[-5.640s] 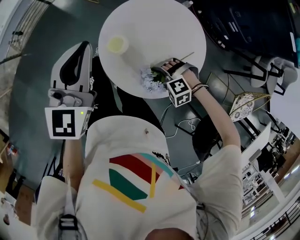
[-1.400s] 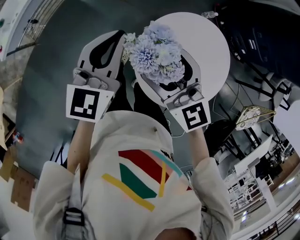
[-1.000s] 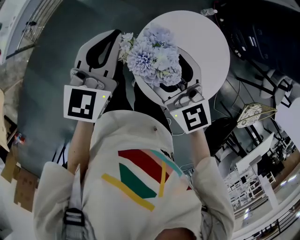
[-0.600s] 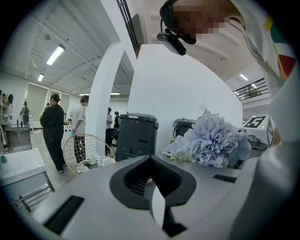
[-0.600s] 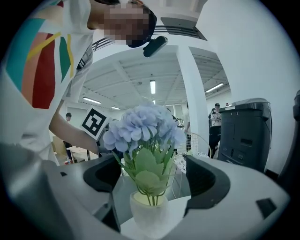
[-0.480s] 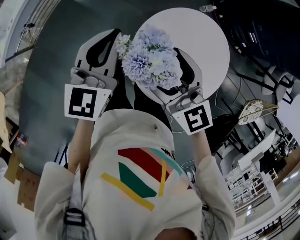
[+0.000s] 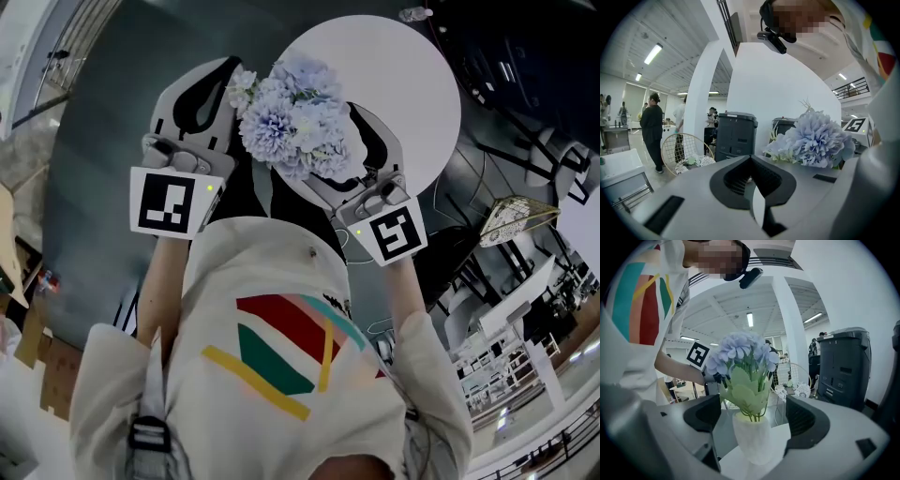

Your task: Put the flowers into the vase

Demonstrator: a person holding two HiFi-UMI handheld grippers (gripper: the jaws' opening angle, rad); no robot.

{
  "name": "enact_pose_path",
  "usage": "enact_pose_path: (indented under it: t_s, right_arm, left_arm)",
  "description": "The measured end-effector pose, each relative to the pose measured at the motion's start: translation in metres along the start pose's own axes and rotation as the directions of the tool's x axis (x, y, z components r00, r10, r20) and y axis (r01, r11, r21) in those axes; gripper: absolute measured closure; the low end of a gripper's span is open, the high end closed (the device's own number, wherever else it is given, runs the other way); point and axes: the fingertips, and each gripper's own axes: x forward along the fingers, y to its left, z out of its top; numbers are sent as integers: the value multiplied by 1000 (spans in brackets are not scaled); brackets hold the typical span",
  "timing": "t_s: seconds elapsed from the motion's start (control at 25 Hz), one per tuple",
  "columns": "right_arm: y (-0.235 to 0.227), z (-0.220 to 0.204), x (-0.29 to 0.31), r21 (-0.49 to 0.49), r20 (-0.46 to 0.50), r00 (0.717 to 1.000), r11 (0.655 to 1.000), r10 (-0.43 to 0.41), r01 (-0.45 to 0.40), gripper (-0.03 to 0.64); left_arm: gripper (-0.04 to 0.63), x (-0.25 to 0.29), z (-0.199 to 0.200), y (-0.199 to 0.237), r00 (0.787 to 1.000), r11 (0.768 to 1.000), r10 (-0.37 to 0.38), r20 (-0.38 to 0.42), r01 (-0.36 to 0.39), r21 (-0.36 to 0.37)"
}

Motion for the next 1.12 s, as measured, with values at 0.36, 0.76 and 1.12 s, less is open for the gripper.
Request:
enact_pose_path:
  t_s: [0.36, 0.76, 1.12]
  right_arm:
    - [-3, -23, 6, -2, -77, 997, 1000, -7, 7, 204]
    - [-1, -36, 7, 16, -112, 994, 1000, -16, 18, 204]
    - [-2, -56, 0, 67, -146, 988, 996, -55, 65, 204]
  left_arm:
    - [588, 3, -12, 11, 1000, 999, -7, -23, 6, -32]
    - [588, 1, -23, 18, 999, 1000, 4, -53, -5, -27]
    - [588, 1, -36, 26, 997, 1000, 12, -80, -14, -17]
